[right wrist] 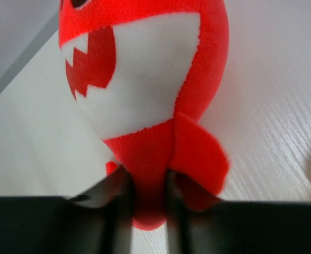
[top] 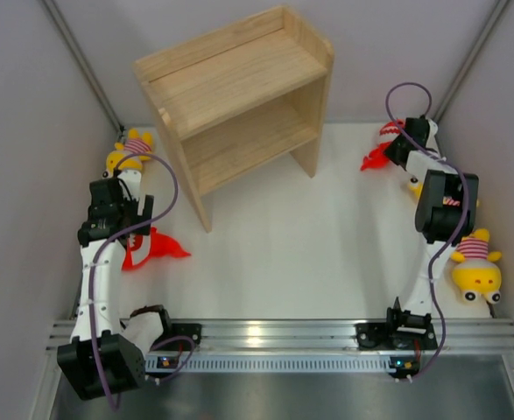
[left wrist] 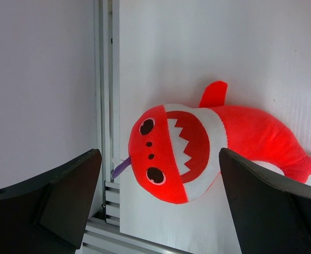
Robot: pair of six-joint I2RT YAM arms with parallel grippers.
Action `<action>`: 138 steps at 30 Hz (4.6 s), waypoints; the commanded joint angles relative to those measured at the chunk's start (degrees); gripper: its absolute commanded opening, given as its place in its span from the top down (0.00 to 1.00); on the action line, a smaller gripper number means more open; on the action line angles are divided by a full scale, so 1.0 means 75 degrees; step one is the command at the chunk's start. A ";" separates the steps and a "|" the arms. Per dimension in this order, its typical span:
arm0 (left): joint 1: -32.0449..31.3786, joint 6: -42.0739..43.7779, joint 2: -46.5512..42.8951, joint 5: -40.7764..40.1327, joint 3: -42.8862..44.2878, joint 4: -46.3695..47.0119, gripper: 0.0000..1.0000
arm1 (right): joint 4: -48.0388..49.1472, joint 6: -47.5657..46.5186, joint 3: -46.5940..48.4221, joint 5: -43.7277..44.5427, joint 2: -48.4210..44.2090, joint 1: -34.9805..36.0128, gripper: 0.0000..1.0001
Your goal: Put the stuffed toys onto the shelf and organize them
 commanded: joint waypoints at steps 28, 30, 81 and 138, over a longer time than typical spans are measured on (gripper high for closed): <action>0.0063 -0.0022 -0.0764 0.0591 0.0060 -0.0647 0.01 | -0.3927 -0.4308 -0.1329 -0.4691 -0.7781 0.3204 1.00; 0.0063 0.0024 -0.0892 0.0544 0.0024 -0.0659 0.01 | -0.4091 -0.4285 -0.1012 -0.4562 -0.7488 0.3614 1.00; 0.0063 0.0200 -0.1338 0.0755 -0.0327 -0.0870 0.01 | 0.0908 -0.1403 -0.0531 -0.2544 -0.4005 0.4367 1.00; 0.2911 0.2017 0.2809 0.3403 0.0013 -0.1304 0.01 | 0.0784 -0.2492 -0.1034 -0.2240 -0.5353 0.4578 0.17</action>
